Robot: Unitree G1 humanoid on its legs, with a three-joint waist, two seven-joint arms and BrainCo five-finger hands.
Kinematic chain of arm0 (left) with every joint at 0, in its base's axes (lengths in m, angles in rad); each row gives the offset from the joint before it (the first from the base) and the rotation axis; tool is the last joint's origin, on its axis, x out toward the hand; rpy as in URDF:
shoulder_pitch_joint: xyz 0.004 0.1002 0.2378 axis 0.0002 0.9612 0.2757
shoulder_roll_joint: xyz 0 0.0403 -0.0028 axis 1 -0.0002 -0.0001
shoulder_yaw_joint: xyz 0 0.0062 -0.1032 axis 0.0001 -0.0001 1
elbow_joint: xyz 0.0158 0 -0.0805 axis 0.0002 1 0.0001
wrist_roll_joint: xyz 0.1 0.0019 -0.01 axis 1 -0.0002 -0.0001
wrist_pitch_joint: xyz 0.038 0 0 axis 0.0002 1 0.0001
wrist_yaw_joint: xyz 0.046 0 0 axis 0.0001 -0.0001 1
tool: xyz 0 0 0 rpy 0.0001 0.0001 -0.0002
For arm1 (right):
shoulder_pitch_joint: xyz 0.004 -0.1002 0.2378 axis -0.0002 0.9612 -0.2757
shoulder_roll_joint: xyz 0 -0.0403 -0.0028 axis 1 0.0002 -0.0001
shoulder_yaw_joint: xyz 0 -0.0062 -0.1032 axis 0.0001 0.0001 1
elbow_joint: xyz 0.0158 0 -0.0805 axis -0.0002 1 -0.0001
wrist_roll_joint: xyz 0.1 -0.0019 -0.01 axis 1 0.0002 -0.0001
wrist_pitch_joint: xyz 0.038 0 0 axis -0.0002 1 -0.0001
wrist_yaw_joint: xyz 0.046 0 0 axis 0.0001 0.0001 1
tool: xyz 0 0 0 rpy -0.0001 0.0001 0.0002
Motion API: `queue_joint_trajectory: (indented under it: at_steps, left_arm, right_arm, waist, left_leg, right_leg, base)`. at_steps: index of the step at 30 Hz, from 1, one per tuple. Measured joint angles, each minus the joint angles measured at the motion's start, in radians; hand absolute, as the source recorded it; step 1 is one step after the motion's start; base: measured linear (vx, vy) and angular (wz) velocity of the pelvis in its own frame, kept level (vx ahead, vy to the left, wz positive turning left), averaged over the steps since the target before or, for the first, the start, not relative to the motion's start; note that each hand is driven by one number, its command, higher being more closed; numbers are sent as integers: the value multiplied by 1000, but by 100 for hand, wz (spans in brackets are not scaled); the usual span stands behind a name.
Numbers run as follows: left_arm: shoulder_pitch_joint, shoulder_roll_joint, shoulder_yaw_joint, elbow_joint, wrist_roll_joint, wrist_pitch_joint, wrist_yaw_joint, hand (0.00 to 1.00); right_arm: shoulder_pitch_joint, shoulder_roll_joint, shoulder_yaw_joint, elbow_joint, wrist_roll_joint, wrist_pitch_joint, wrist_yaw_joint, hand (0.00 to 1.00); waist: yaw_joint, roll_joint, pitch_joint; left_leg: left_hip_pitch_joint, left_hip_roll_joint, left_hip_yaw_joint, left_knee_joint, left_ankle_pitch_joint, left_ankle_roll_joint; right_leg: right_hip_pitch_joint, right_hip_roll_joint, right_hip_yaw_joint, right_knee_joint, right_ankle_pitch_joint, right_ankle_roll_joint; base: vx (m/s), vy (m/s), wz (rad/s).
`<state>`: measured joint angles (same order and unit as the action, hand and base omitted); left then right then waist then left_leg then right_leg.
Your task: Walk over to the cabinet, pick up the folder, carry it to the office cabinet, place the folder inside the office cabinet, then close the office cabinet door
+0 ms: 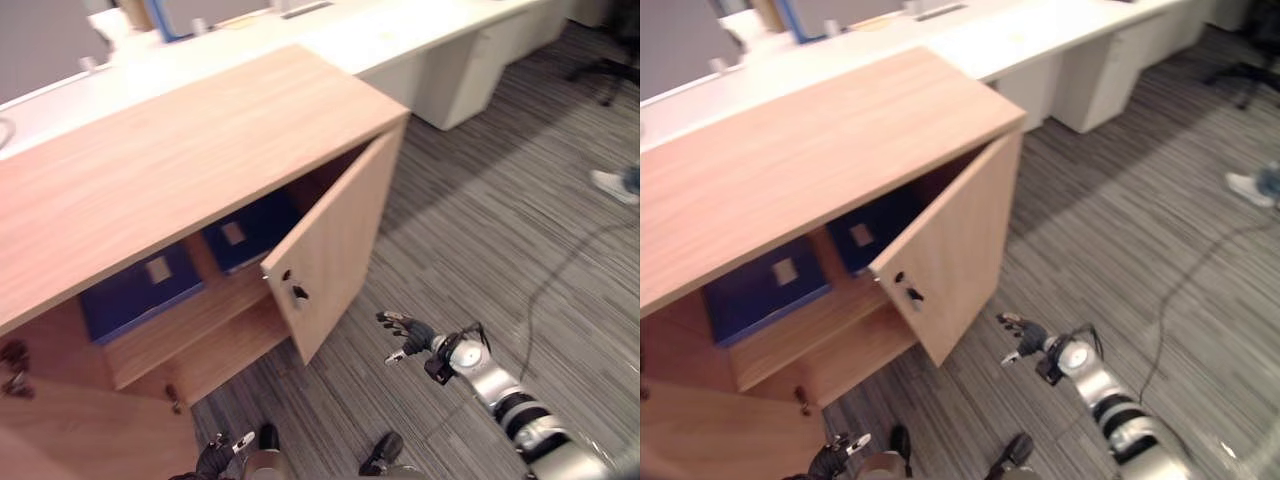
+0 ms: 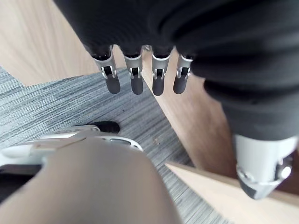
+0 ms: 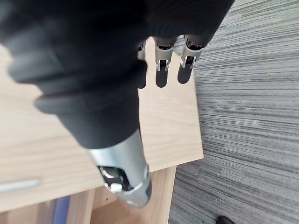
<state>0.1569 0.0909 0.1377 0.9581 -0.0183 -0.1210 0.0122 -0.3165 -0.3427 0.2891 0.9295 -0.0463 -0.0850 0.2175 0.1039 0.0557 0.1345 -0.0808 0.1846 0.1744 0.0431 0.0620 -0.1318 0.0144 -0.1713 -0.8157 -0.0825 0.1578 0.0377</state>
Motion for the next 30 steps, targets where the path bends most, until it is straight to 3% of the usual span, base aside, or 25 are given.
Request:
queue_joint_trajectory:
  at_steps: [2, 6, 9, 10, 12, 13, 14, 15, 16, 17, 18, 21, 22, 23, 25, 26, 28, 30]
  left_arm:
    - [6, -7, 8, 7, -15, 15, 10, 0]
    - [8, -11, 21, 26, -22, 44, 17, 0]
    - [18, -10, 22, 36, -19, 50, 17, 0]
    - [22, -11, 21, 40, -17, 50, 17, 0]
    - [25, -6, 20, 49, -12, 50, 16, 0]
    - [28, 6, 17, 59, -6, 51, 17, 0]
    - [38, 17, 2, 62, 9, 53, 17, 0]
    - [44, 23, -4, 66, 12, 55, 17, 0]
    - [49, 30, -4, 73, 21, 58, 17, 0]
    - [51, 31, -4, 73, 24, 60, 20, 0]
    - [46, 31, -3, 74, 24, 60, 23, 0]
    - [25, 31, 30, 73, 27, 58, 28, 0]
    - [22, 30, 50, 72, 27, 57, 28, 0]
    - [16, 32, 95, 67, 27, 52, 30, 0]
    - [7, 5, 155, 54, 23, 48, 32, 0]
    - [17, -22, 194, 50, 19, 48, 38, 0]
    - [28, -45, 237, 49, 2, 45, 38, 0]
    - [39, -47, 249, 51, -1, 45, 38, 0]
  right_arm:
    - [24, 126, -208, 205, -19, 23, -77, 0]
    - [85, 215, -427, 324, 13, 79, -166, 0]
    - [153, 225, -549, 323, 64, 95, -209, 0]
    - [173, 222, -588, 321, 75, 94, -217, 0]
    - [202, 209, -624, 320, 97, 95, -221, 0]
    - [220, 212, -624, 320, 109, 96, -221, 0]
    - [224, 222, -622, 318, 113, 97, -222, 0]
    - [223, 232, -622, 314, 120, 97, -222, 0]
    - [224, 245, -621, 296, 137, 97, -221, 0]
    - [226, 256, -621, 274, 150, 95, -221, 0]
    - [231, 259, -621, 260, 161, 94, -221, 0]
    - [272, 274, -623, 236, 188, 86, -226, 0]
    - [281, 282, -623, 232, 190, 86, -226, 0]
    - [297, 302, -624, 228, 201, 87, -226, 0]
    - [328, 319, -651, 216, 218, 88, -229, 0]
    - [346, 322, -657, 201, 220, 87, -229, 0]
    - [370, 322, -659, 192, 217, 86, -228, 0]
    - [390, 329, -660, 192, 214, 86, -226, 0]
  waist:
    - [6, -1, -12]
    - [20, -6, -31]
    - [19, -22, -59]
    - [17, -21, -69]
    - [-1, -25, -71]
    - [-8, -40, -77]
    - [-11, -47, -74]
    - [-13, -44, -76]
    - [-17, -47, -73]
    - [-23, -46, -58]
    - [-33, -46, -49]
    - [-54, -71, -34]
    - [-59, -79, -35]
    - [-62, -113, -35]
    - [-57, -112, -42]
    - [-58, -89, -52]
    - [-58, -84, -66]
    - [-61, -86, -91]
  left_leg:
    - [14, -33, -48, -40, 22, 8]
    - [29, -90, -96, -65, 32, 22]
    - [44, -147, -112, -73, 37, 45]
    - [48, -174, -127, -74, 29, 74]
    - [67, -213, -169, -75, 23, 108]
    - [78, -236, -196, -76, 25, 122]
    - [89, -238, -212, -76, 28, 134]
    - [88, -233, -221, -74, 29, 136]
    - [83, -220, -236, -72, 30, 139]
    - [82, -204, -262, -73, 30, 141]
    - [82, -196, -290, -73, 30, 144]
    - [71, -199, -368, -78, 26, 137]
    - [62, -201, -368, -75, 24, 134]
    - [49, -213, -355, -81, 21, 130]
    - [44, -193, -303, -79, 22, 114]
    - [43, -161, -239, -50, 21, 112]
    - [70, -122, -240, -111, 47, 66]
    - [65, -103, -241, -134, 61, 44]
  right_leg:
    - [43, -29, -71, 5, 0, 20]
    - [81, -89, -139, 34, 8, 51]
    - [117, -180, -197, 134, -27, 82]
    - [116, -248, -209, 242, -60, 84]
    - [109, -369, -189, 443, -79, 56]
    - [71, -435, -109, 565, -68, -30]
    - [11, -453, 25, 640, -46, -76]
    - [-15, -434, 92, 654, -71, -57]
    - [-45, -384, 178, 647, -141, -26]
    - [-67, -297, 293, 600, -213, -12]
    - [-67, -224, 382, 542, -245, 16]
    - [-65, -65, 661, 380, -293, 63]
    - [-65, -51, 694, 354, -294, 65]
    - [-68, -41, 738, 322, -296, 83]
    - [-86, -43, 694, 337, -308, 81]
    - [-78, -24, 667, 333, -311, 76]
    - [-51, 9, 640, 304, -314, 71]
    - [-47, 30, 628, 275, -307, 65]
  base:
    - [134, 121, 94]
    - [149, 144, 61]
    - [189, 195, 69]
    - [182, 218, 64]
    - [128, 234, 82]
    - [109, 281, 74]
    - [59, 208, 50]
    - [33, 109, 27]
    - [-3, -23, 31]
    - [-12, -75, 49]
    - [-14, -116, 65]
    - [-31, -155, 86]
    - [-80, -219, 87]
    - [-60, -203, 81]
    - [14, -195, 70]
    - [108, -165, 49]
    - [109, -125, 29]
    - [91, -57, 8]
